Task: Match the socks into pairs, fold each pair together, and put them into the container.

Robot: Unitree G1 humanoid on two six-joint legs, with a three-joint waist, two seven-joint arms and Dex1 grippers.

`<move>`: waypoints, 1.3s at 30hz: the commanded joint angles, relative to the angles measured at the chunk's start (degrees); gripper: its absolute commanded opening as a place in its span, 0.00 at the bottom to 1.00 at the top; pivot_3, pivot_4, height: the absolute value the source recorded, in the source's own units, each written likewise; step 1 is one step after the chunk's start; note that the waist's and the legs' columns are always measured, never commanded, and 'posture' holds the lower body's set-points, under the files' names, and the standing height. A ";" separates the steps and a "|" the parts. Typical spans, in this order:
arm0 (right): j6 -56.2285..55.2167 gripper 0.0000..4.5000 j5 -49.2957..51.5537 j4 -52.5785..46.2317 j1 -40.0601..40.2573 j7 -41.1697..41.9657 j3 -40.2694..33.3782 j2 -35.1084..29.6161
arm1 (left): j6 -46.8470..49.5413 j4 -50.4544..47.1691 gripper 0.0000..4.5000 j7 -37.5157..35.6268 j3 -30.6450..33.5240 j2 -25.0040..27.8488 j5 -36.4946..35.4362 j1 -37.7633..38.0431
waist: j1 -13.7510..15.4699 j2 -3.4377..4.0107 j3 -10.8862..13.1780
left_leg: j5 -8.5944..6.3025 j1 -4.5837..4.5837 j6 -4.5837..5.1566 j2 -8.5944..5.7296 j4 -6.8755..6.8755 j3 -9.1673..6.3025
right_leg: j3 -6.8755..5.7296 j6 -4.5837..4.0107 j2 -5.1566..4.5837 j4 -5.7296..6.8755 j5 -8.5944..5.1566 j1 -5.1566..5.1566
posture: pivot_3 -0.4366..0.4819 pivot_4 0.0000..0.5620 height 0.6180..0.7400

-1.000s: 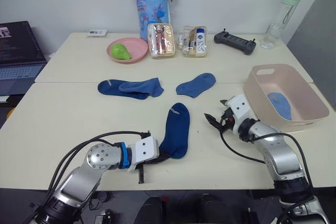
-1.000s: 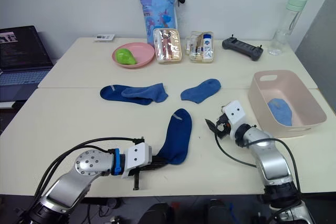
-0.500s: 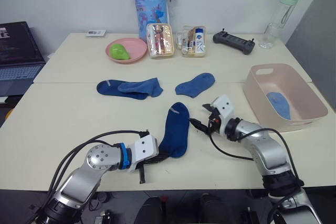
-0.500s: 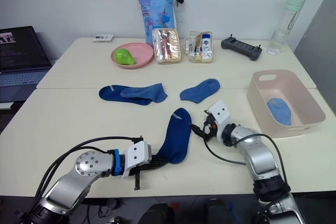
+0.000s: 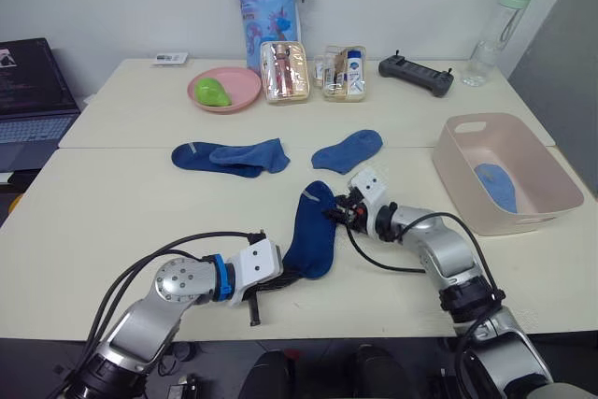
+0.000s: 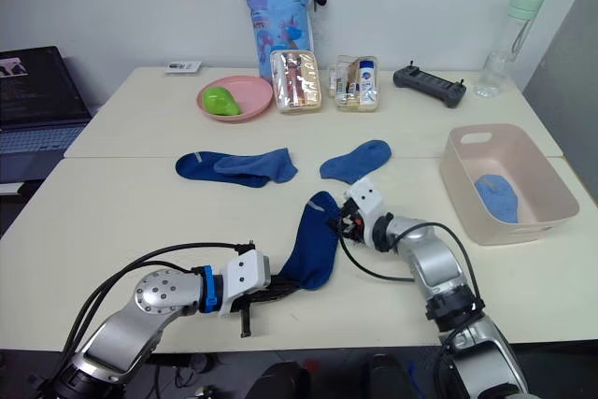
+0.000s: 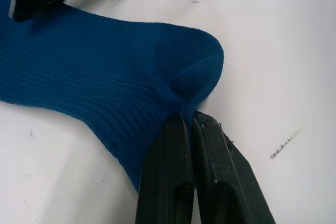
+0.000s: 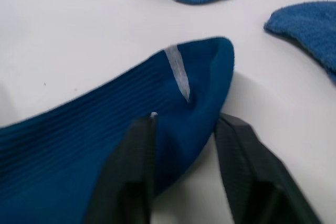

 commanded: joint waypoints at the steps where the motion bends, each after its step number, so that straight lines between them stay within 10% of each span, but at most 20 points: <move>1: -0.47 0.07 0.69 -0.33 -1.37 1.33 -0.09 0.47 | 0.20 -1.77 0.00 0.48 0.23 -0.37 -0.40 0.12 | 0.00 0.00 0.00 | 0.00 0.00 0.00 0.00 0.00 -0.01 | -0.01 0.00 0.00 0.00 0.00 0.00 | 0.48 0.27 1.00; 15: -2.40 0.00 0.10 4.62 -6.30 3.58 0.82 6.11 | 5.16 1.93 0.06 0.09 -2.14 -8.98 -4.01 -7.60 | -0.40 0.01 0.01 | 0.00 -0.02 0.00 -0.01 -0.01 -0.01 | -0.02 0.01 0.01 0.00 0.01 -0.03 | 0.48 0.27 1.00; 28: 4.31 0.91 6.27 -10.87 0.92 3.96 -6.70 -2.50 | 10.65 -3.25 0.91 0.01 8.21 -3.92 -12.57 -4.56 | -0.32 0.02 0.01 | 0.00 -0.35 0.00 0.00 -0.01 -0.05 | -0.03 0.01 -0.01 -0.01 0.01 -0.34 | 0.48 0.27 1.00; 39: 15.96 0.91 14.04 -31.74 21.48 6.26 -10.81 -17.05 | -2.28 29.20 0.99 10.40 16.60 -7.58 -5.58 -23.03 | -0.03 -0.04 0.05 | 0.00 -0.35 0.00 -0.03 0.00 -0.06 | -0.08 0.02 0.00 -0.02 0.00 -0.29 | 0.48 0.27 1.00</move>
